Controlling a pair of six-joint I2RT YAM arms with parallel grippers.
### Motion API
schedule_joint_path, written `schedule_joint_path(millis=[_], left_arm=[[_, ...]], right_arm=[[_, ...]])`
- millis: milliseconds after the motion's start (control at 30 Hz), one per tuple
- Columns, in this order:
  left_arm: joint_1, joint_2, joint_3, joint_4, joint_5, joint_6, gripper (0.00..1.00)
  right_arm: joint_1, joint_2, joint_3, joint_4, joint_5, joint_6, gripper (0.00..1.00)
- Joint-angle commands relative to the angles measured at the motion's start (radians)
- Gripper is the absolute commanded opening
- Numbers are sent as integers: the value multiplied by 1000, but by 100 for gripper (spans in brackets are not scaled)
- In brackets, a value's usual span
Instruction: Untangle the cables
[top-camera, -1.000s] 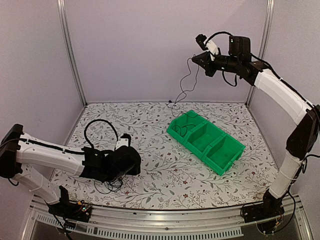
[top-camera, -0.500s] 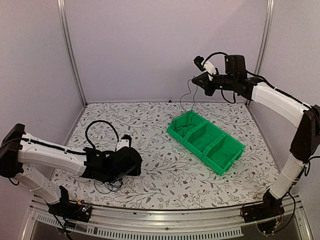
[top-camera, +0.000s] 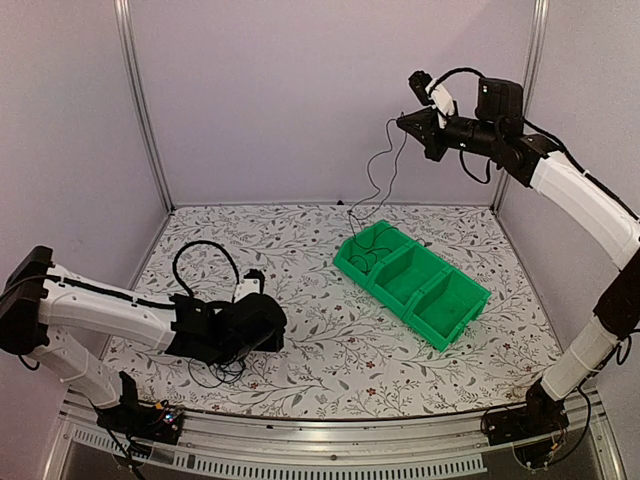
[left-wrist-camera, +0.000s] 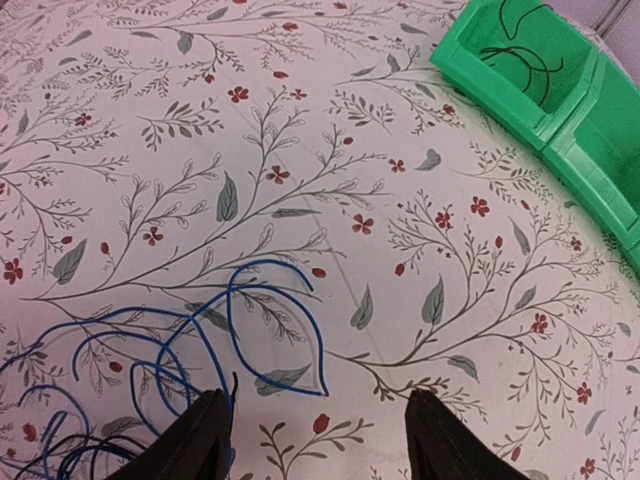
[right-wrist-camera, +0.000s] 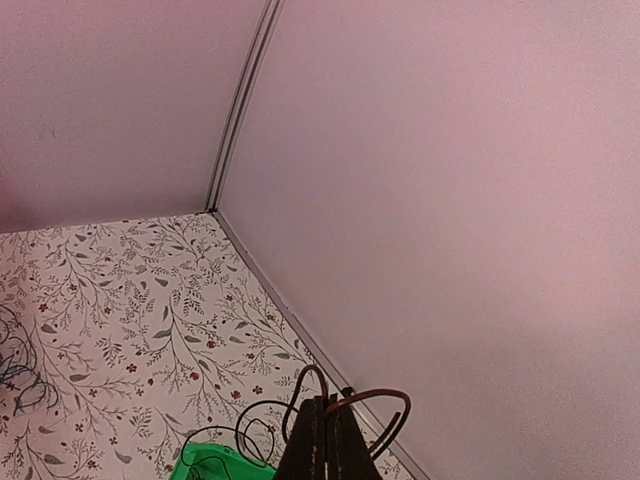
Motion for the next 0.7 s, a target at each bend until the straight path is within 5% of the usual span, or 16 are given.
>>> schedule_joint_path(millis=[0,667], left_arm=[[-12,4,23,-21,-7,2,62],[-16,57,55,-1,12,11,62]], right_arm=[[-8,-32,27,-30,4,15,0],[-28,-85,108,-109,16,5,0]])
